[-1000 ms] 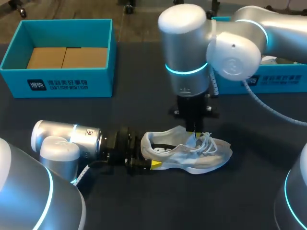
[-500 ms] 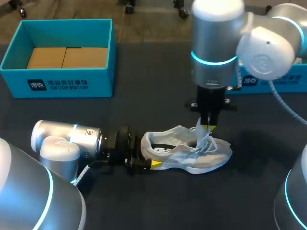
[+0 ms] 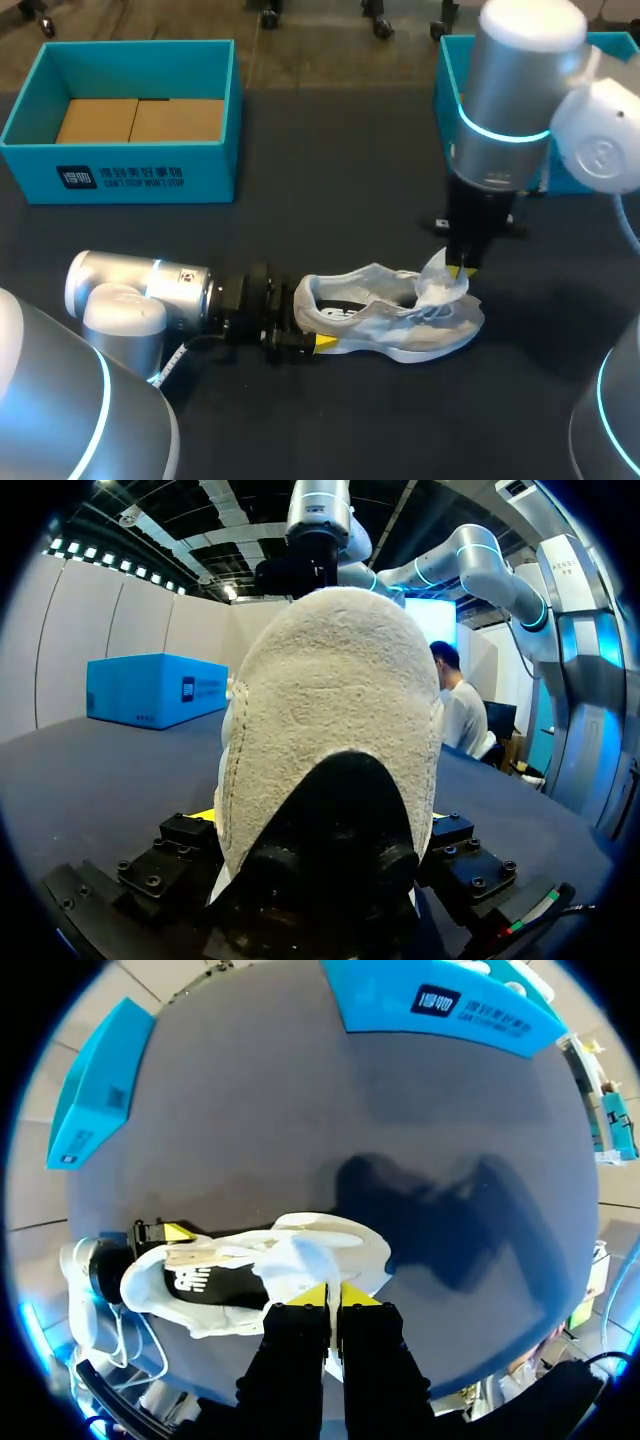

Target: Take the shoe out of the shoebox, open the shoe tongue, remove and reinsert the insole, then place the shoe into the shoebox

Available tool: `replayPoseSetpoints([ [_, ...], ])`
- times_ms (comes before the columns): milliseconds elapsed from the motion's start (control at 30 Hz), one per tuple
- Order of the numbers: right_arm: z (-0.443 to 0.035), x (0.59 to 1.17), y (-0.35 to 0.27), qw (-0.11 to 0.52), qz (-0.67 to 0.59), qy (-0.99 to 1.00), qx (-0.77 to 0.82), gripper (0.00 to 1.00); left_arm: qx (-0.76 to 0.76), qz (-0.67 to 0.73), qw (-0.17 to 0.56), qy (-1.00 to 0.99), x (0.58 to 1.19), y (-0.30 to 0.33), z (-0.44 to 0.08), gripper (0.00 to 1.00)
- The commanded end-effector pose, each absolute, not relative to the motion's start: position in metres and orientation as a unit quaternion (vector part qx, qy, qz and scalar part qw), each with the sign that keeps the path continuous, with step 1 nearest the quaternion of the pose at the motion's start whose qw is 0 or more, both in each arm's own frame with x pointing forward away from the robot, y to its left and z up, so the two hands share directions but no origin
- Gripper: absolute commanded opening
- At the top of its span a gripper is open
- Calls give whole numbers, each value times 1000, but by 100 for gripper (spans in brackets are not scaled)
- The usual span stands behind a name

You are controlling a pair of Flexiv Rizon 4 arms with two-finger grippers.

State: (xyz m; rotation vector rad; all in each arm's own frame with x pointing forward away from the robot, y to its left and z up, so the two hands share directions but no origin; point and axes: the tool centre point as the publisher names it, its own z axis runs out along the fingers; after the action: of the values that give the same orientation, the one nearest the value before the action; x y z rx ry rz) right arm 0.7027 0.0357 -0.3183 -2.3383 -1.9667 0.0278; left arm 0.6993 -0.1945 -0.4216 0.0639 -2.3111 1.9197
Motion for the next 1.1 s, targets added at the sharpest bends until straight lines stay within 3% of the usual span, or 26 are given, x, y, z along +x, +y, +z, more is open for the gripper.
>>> replayPoseSetpoints([
  [33, -339, 701, 28, 119, -72, -632, -762, 0, 22, 637, 67, -767, 698, -194, -422, 0],
  [367, -343, 693, 25, 125, -83, -625, -766, 1, 22, 637, 67, -767, 698, -194, -422, 0],
  [433, -338, 693, 27, 124, -81, -627, -765, 44, 22, 637, 67, -767, 698, -194, -422, 0],
  [467, -336, 693, 27, 124, -78, -628, -764, 90, 22, 637, 67, -767, 698, -194, -422, 0],
  [500, -333, 693, 27, 123, -76, -629, -764, 100, 22, 637, 67, -767, 698, -194, -422, 0],
  [800, -302, 694, 35, 92, -51, -638, -763, 100, 22, 637, 67, -767, 698, -194, -422, 0],
  [1100, -232, 705, 66, 18, -7, -682, -731, 100, 22, 637, 67, -767, 698, -194, -422, 0],
])
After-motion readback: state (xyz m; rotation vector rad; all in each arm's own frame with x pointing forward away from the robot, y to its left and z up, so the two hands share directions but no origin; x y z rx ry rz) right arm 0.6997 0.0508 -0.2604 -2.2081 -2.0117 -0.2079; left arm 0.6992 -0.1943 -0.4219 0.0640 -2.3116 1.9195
